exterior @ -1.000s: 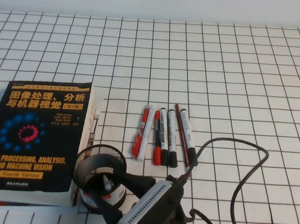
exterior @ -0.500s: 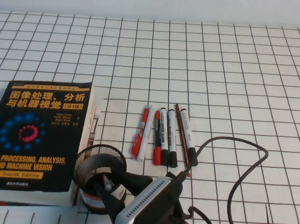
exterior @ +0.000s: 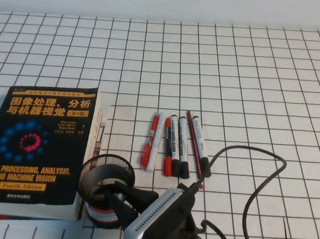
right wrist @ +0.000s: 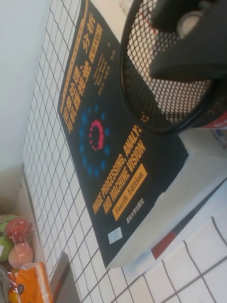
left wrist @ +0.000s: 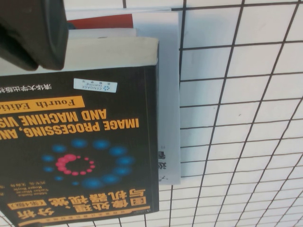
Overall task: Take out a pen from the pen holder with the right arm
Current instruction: 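Take a marker out of the pen holder and lay it on the table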
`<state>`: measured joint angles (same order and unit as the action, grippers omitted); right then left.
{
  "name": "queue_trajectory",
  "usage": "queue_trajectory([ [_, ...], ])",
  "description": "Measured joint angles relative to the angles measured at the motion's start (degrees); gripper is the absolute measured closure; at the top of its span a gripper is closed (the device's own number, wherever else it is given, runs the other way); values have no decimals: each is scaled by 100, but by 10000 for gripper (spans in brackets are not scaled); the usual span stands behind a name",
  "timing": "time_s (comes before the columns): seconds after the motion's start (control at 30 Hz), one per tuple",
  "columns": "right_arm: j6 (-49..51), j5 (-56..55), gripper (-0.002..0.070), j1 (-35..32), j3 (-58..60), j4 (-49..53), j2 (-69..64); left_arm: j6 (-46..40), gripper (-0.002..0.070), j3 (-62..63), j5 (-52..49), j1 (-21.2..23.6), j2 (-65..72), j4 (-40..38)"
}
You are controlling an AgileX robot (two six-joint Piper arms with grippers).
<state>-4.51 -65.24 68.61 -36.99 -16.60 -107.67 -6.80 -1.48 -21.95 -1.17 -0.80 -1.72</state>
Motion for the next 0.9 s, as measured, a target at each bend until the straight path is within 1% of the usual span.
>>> queue_trajectory([
  [0.23,-34,79,582,0,0,-93,189,0,679,0,0,0,0,0],
  [0.57,-444,1194,582,0,0,-364,1715,0,679,0,0,0,0,0],
  [0.73,-1105,2149,582,0,0,-820,2679,0,679,0,0,0,0,0],
  [0.9,-2394,2918,582,0,0,-1917,3721,0,679,0,0,0,0,0],
])
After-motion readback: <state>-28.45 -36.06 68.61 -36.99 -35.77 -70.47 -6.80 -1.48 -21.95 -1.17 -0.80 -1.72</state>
